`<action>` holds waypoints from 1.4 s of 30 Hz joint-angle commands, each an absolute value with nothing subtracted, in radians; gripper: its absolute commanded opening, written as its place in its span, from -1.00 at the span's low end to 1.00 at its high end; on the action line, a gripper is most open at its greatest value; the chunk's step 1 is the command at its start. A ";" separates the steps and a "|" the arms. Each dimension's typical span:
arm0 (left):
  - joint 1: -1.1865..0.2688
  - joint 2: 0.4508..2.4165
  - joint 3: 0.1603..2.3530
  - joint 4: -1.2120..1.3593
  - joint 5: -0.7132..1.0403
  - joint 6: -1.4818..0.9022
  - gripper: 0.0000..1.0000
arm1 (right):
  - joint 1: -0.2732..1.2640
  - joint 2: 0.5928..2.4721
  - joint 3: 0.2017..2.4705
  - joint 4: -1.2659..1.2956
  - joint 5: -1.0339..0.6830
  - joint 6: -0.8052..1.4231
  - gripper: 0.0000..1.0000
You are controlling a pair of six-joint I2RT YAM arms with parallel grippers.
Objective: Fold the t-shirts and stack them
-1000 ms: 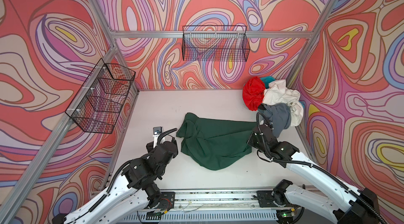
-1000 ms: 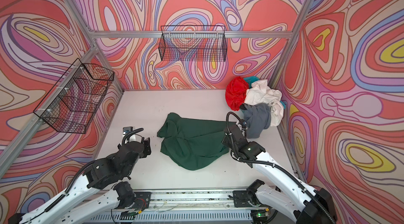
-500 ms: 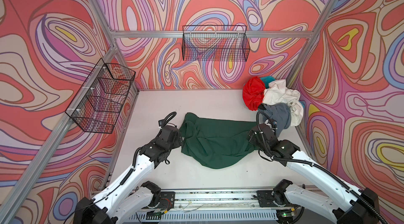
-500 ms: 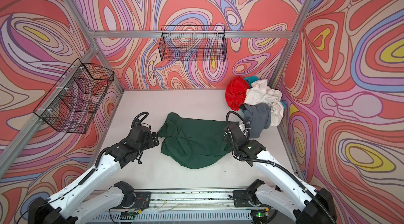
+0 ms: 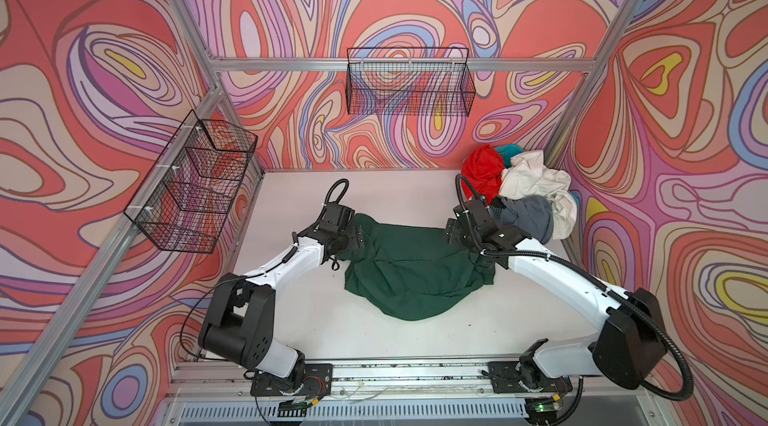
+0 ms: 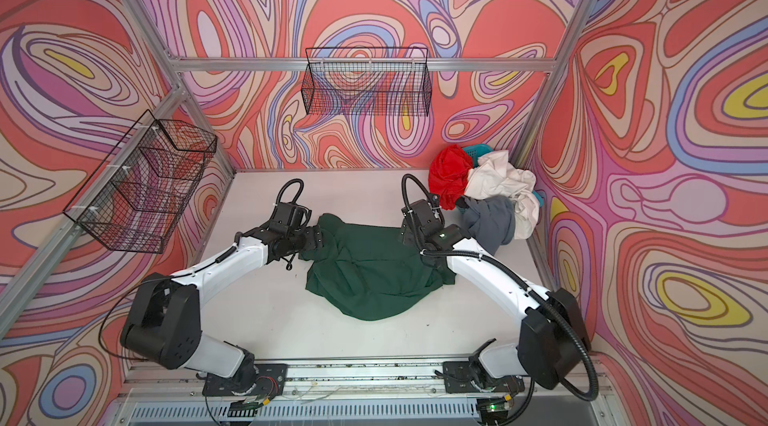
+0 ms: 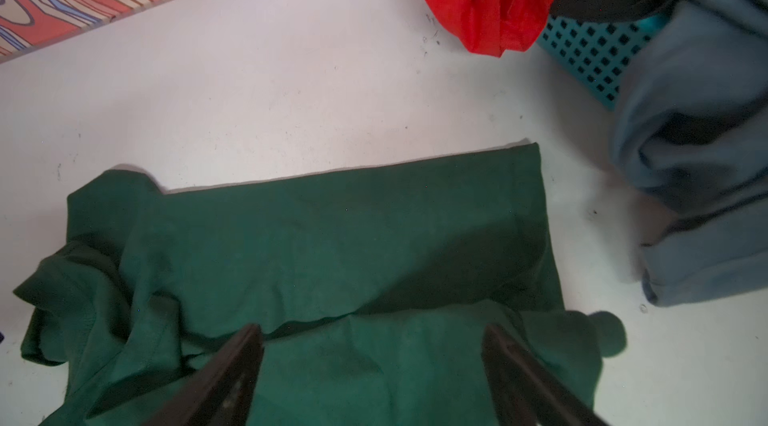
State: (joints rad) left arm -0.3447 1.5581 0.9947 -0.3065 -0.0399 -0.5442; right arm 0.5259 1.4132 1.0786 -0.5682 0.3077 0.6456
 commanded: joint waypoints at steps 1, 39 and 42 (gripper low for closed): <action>-0.336 1.635 1.065 -0.302 -0.016 -0.506 0.71 | 0.490 1.438 1.086 -0.526 0.233 0.617 0.73; -0.348 1.161 0.801 -0.529 -0.041 -0.582 -1.00 | 0.414 1.455 1.011 -0.494 0.217 0.597 0.73; -0.354 0.974 0.682 -0.602 -0.075 -0.658 -0.32 | 0.414 1.477 1.017 -0.496 0.221 0.597 0.73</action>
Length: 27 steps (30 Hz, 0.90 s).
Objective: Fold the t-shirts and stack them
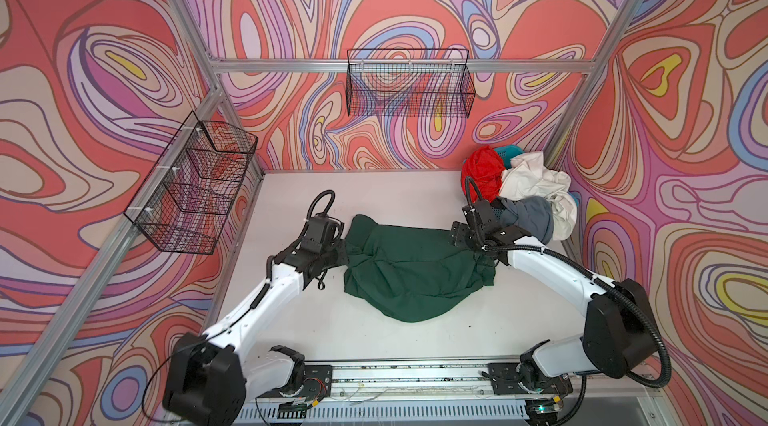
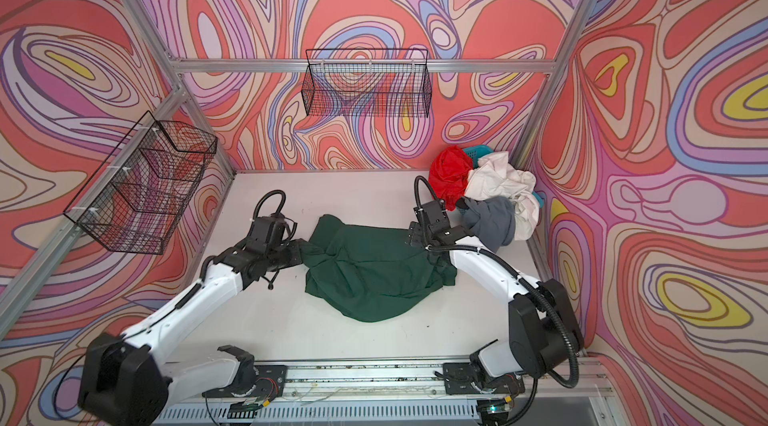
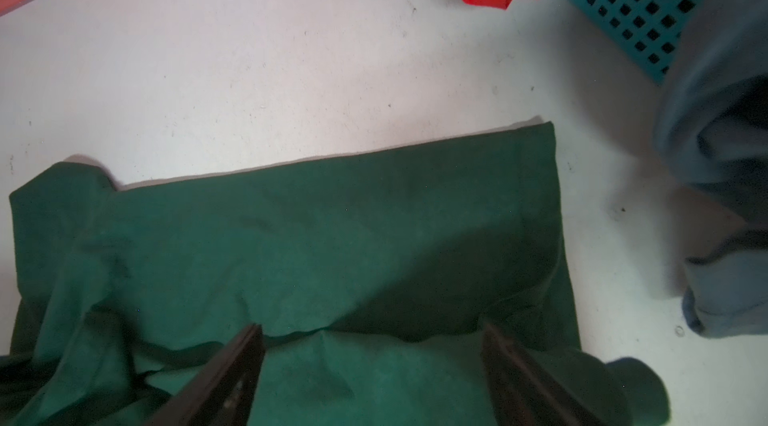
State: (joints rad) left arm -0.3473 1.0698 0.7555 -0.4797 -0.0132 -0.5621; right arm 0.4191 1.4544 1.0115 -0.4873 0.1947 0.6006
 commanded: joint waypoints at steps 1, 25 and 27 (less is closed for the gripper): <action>-0.355 0.919 0.647 -0.619 -0.098 -0.675 -0.14 | 0.414 1.487 1.019 -0.496 0.224 0.598 0.73; -0.354 1.648 1.257 -0.506 -0.128 -0.380 0.76 | 0.214 1.440 0.999 -0.558 0.202 0.506 0.97; -0.354 1.726 1.295 -0.502 -0.133 -0.364 0.74 | 0.187 1.448 1.001 -0.545 0.174 0.489 0.97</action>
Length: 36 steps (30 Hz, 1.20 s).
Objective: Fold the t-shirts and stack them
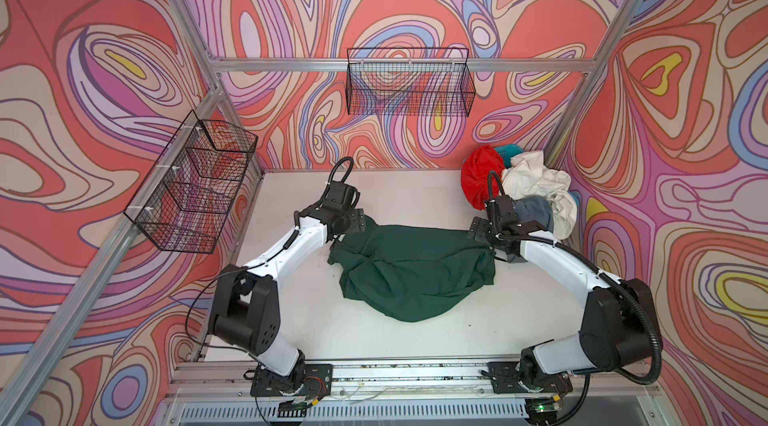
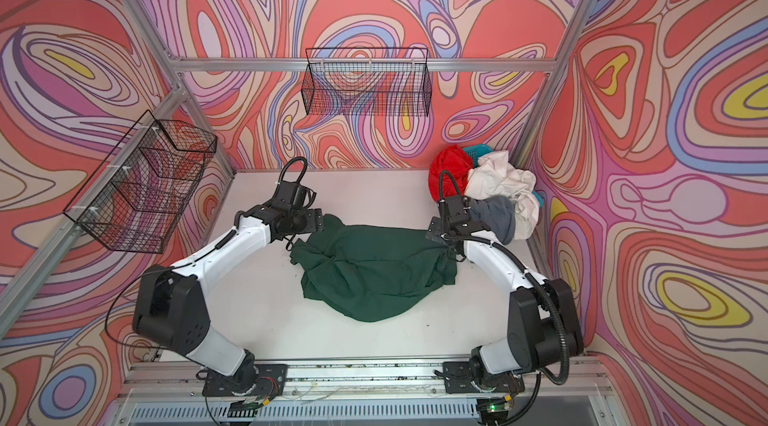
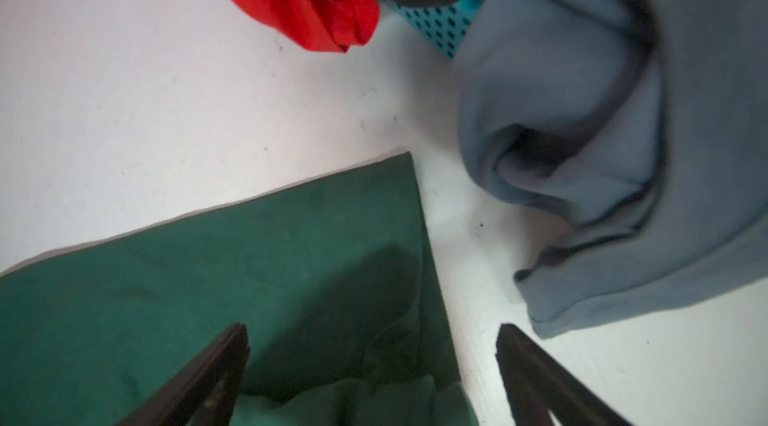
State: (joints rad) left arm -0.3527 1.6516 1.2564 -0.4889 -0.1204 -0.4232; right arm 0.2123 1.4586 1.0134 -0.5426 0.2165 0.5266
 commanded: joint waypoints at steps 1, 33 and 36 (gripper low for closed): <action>-0.353 1.762 1.311 -0.501 -0.132 -0.361 0.73 | 0.181 1.458 1.006 -0.542 0.166 0.483 0.96; -0.354 2.199 1.648 -0.536 -0.105 -0.338 0.04 | 0.176 1.543 0.952 -0.439 0.056 0.478 0.89; -0.348 2.223 1.669 -0.549 -0.096 -0.333 -0.31 | 0.176 1.540 0.956 -0.440 0.056 0.472 0.89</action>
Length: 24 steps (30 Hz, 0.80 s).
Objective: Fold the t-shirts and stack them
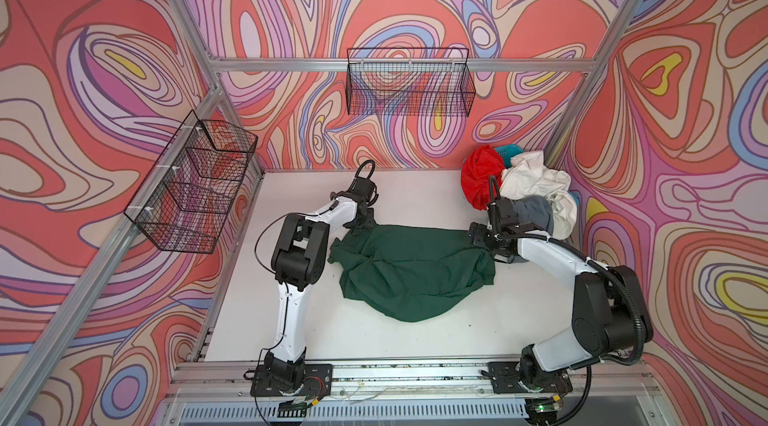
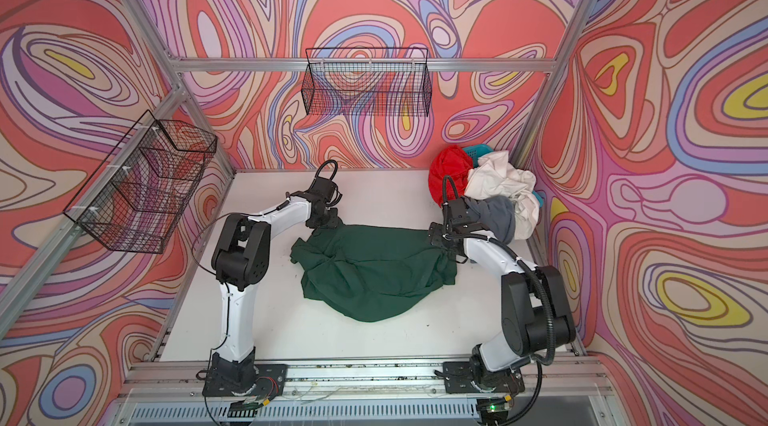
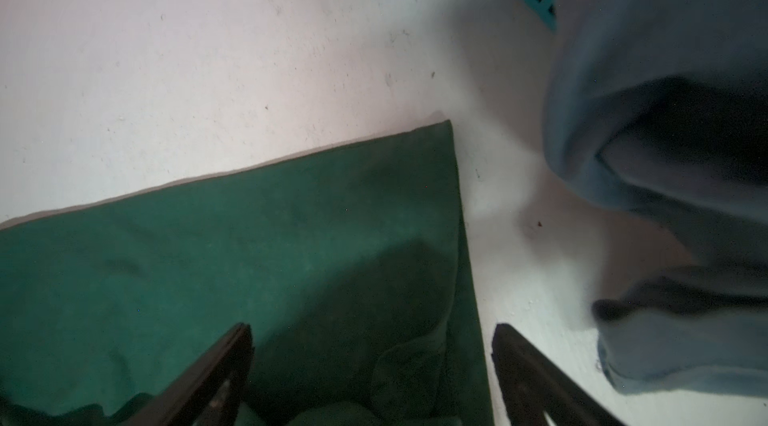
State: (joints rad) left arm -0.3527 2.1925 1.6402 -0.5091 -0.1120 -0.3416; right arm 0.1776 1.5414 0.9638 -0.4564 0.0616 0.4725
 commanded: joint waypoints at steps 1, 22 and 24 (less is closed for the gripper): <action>-0.344 2.227 1.670 -0.543 -0.087 -0.333 -0.51 | 0.176 1.540 0.961 -0.444 0.057 0.468 0.89; -0.363 1.775 1.568 -0.411 -0.098 -0.278 -1.00 | 0.176 1.642 1.128 -0.455 0.048 0.393 0.88; -0.375 1.721 1.518 -0.370 -0.086 -0.271 -1.00 | 0.175 1.664 1.143 -0.448 0.041 0.385 0.89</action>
